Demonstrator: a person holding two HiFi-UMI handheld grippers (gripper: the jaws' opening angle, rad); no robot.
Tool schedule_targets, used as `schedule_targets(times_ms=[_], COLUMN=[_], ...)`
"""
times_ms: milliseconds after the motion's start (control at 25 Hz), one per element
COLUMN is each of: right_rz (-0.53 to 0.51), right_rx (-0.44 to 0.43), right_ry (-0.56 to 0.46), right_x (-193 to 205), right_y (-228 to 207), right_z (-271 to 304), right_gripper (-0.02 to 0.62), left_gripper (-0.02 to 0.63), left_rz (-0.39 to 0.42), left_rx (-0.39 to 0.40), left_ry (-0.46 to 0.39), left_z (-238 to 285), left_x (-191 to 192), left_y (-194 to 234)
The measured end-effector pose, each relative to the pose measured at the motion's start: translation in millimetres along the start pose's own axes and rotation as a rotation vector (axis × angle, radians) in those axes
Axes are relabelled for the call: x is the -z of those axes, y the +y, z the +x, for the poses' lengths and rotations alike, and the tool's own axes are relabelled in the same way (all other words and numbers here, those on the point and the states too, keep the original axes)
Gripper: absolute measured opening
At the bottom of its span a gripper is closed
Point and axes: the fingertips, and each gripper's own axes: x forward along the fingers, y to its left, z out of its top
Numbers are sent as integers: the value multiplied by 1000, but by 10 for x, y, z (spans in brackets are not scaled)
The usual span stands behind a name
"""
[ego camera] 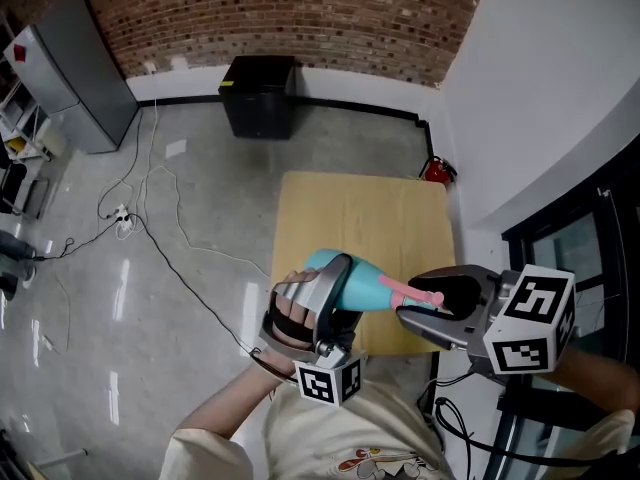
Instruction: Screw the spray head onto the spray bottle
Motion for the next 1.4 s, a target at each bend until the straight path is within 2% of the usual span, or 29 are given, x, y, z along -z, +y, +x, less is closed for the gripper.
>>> schedule_targets(times_ms=[80, 200, 280, 360, 440, 600, 760, 840, 920, 1000, 1160, 1400], right_rz=[-56, -151, -271, -438, -631, -1136, -1506, -1765, -2039, -2227, -2444, -2507], right_rx=[9, 36, 80, 159, 257, 421, 485, 539, 593, 615, 595, 477], right_ry=[13, 20, 23, 52, 99, 129, 144, 129, 92, 49, 41, 95], right_x=[-15, -62, -110, -138, -131, -110, -44, -68, -110, -148, -196, -32], right_y=[47, 123, 166, 166, 126, 83, 67, 74, 123, 191, 275, 282], right_z=[6, -30, -91, -176, -252, -283, -244, -234, -212, -173, -95, 33], right_gripper=[205, 240, 247, 247, 247, 247, 245, 245, 245, 245, 245, 245], left_gripper=[423, 423, 423, 423, 423, 423, 423, 423, 423, 423, 423, 423], left_rz=[-39, -94, -141, -198, -239, -255, -323, -362, -351, -316, -271, -247], left_rx=[9, 23, 55, 119, 201, 349, 484, 548, 602, 650, 731, 789], left_ry=[0, 1, -1, -9, -24, -68, -91, -110, -139, -170, -221, -267], left_z=[3, -4, -6, 8, 36, 39, 3, -24, -62, -107, -195, -258], left_x=[20, 76, 118, 162, 208, 265, 317, 304, 274, 223, 53, -188], left_y=[-22, -4, 10, 1, -31, -84, -98, -61, -33, -21, -45, -137])
